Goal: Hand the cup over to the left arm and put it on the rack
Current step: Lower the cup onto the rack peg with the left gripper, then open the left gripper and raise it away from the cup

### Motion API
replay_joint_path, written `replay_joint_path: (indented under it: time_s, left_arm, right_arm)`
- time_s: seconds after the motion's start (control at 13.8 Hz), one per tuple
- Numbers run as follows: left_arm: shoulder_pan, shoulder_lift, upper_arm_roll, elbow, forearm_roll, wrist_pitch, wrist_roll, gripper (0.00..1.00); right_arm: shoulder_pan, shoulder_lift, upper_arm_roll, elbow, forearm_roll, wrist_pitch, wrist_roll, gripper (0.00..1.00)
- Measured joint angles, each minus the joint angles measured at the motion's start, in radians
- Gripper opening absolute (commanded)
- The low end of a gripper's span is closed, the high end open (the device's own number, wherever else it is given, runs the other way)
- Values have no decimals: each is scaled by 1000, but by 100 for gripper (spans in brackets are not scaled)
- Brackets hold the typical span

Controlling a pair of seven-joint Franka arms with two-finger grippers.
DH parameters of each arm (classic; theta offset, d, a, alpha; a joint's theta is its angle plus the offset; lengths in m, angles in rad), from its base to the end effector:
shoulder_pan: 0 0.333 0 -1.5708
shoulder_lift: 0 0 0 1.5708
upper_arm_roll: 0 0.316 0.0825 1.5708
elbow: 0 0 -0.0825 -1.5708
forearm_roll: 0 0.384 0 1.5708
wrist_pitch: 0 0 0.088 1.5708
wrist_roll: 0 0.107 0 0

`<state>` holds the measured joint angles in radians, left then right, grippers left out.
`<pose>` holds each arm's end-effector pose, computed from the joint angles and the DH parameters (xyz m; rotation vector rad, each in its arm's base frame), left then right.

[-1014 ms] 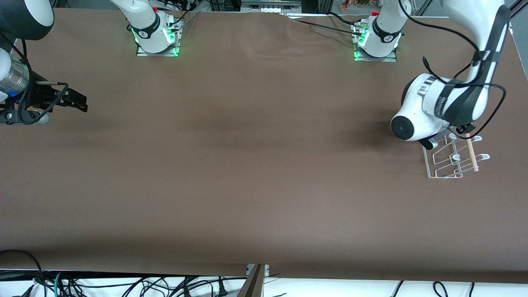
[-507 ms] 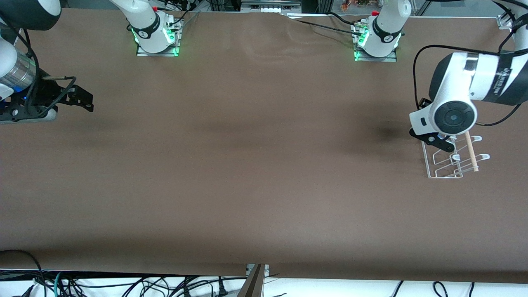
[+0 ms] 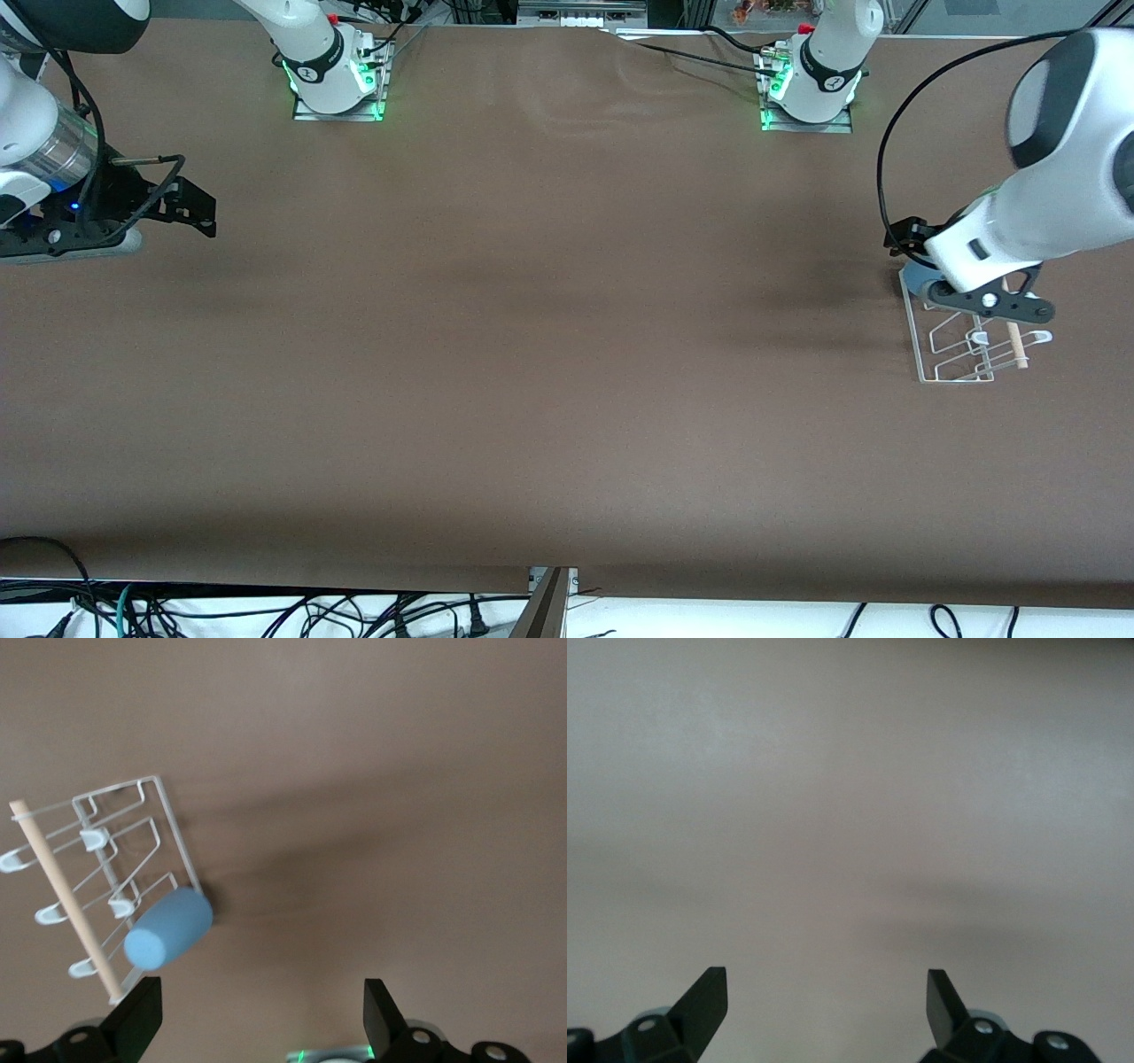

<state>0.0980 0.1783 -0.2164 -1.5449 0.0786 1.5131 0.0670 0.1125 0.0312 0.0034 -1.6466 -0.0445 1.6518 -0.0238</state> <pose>0.5903 -0.0517 0.5319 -3.0660 0.2915 0.3164 0.5648 0.0613 0.5781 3.0880 0.2225 -0.0371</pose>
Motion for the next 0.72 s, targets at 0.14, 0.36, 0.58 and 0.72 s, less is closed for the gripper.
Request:
replay_joint_path:
  time_s: [0.14,0.36,0.58,0.72]
  left_arm:
    - [-33,-54,53,-13,-44,19,-1,100]
    - [-108,-131,119,-97,-44,123,-96,100]
    - [-118,-170,148,-169,-44,198,-123,100]
    - [-118,-186,152,-194,-44,202,-125,100]
  right_arm:
    - [10,0,0,0,0,0,0,99]
    - [11,1,0,0,0,1,0,99]
    - [11,1,0,0,0,1,0,99]
    - [11,1,-1,0,0,1,0,99]
